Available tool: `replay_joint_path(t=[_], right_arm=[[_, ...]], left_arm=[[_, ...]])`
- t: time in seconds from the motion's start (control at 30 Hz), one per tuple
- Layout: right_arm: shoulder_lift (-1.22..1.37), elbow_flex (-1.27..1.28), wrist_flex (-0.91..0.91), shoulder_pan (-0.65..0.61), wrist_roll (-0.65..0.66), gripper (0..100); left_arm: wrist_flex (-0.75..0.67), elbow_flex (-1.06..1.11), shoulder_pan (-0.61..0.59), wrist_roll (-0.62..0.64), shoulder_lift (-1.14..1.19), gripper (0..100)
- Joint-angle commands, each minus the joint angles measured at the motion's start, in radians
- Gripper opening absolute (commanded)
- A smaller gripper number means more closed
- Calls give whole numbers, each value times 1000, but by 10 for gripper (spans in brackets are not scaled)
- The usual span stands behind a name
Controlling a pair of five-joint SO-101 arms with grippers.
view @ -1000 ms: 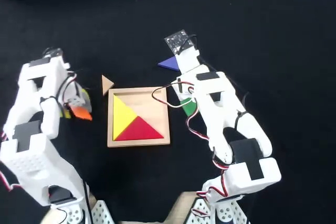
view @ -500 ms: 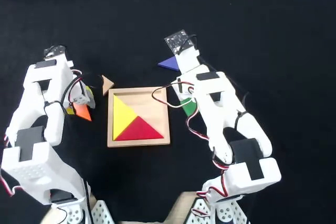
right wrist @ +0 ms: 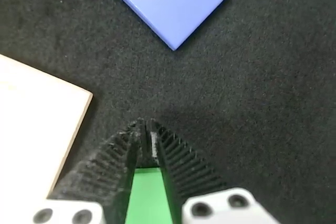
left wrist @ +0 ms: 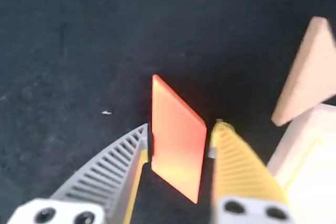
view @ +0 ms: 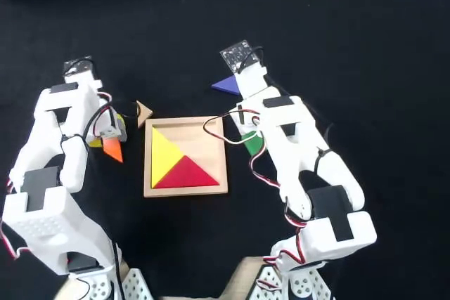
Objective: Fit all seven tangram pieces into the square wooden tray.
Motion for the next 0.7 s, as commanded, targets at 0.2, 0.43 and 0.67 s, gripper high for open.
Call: replay_joint_path(t=[0.2, 0.43, 0.67], right_arm=[[-59, -4, -11, 3, 8, 11], [-79, -8, -9, 40, 3, 11], [-254, 70, 3, 123, -2, 11]], left_arm=[[114, -77, 10, -46, 5, 80], [408, -205, 145, -6, -232, 80], [453, -239, 358, 252, -334, 80]])
